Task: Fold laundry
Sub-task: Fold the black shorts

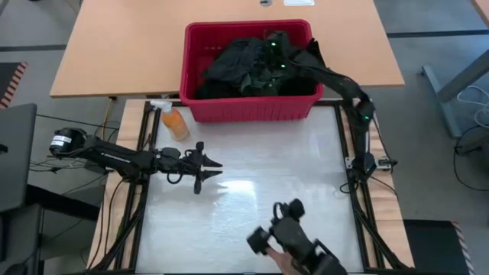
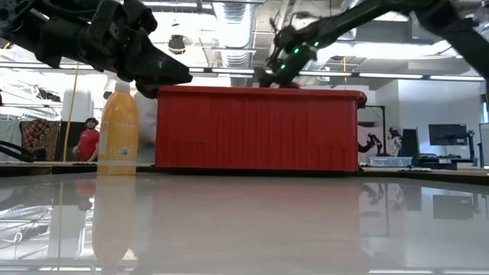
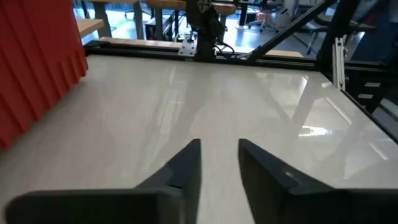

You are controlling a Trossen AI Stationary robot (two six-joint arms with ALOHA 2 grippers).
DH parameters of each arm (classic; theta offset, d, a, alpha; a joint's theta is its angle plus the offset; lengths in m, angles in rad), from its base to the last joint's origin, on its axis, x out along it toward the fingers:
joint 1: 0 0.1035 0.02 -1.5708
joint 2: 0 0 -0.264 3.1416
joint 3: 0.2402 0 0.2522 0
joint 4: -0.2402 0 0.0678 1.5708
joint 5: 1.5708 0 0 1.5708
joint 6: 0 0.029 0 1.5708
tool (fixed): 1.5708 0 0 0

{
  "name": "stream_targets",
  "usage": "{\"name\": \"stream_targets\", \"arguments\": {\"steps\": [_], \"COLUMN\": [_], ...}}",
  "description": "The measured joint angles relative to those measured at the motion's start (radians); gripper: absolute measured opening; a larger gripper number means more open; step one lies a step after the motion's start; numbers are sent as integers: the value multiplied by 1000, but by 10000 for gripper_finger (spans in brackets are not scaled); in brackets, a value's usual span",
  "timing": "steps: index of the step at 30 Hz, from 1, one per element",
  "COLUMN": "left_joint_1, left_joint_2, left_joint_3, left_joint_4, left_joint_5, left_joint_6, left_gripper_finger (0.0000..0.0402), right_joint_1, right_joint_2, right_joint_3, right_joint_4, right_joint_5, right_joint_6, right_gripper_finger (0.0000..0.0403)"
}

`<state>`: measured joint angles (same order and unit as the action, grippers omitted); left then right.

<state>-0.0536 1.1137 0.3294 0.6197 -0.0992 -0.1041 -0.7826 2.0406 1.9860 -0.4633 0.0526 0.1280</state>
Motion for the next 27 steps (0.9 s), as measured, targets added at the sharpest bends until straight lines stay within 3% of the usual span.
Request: {"name": "stream_targets", "arguments": {"steps": [5,9,15,18,21,27], "left_joint_1": [0,0,0,0,0,0], "left_joint_2": [0,0,0,0,0,0], "left_joint_3": [0,0,0,0,0,0], "left_joint_4": [-7,-42,-85,-85,-85,-83], "left_joint_5": [-38,-53,-62,-72,-73,-73], "left_joint_6": [-28,-68,-80,-94,-118,-136], "left_gripper_finger": [184,220,233,233,233,233], "right_joint_1": [-14,-22,-25,-25,-36,-45], "right_joint_2": [122,166,175,174,174,193], "right_joint_3": [131,180,182,182,182,180], "right_joint_4": [1,1,9,22,24,72], "right_joint_5": [8,135,158,135,30,-173], "right_joint_6": [110,136,185,193,236,218], "right_gripper_finger": [310,311,309,289,236,28]}}
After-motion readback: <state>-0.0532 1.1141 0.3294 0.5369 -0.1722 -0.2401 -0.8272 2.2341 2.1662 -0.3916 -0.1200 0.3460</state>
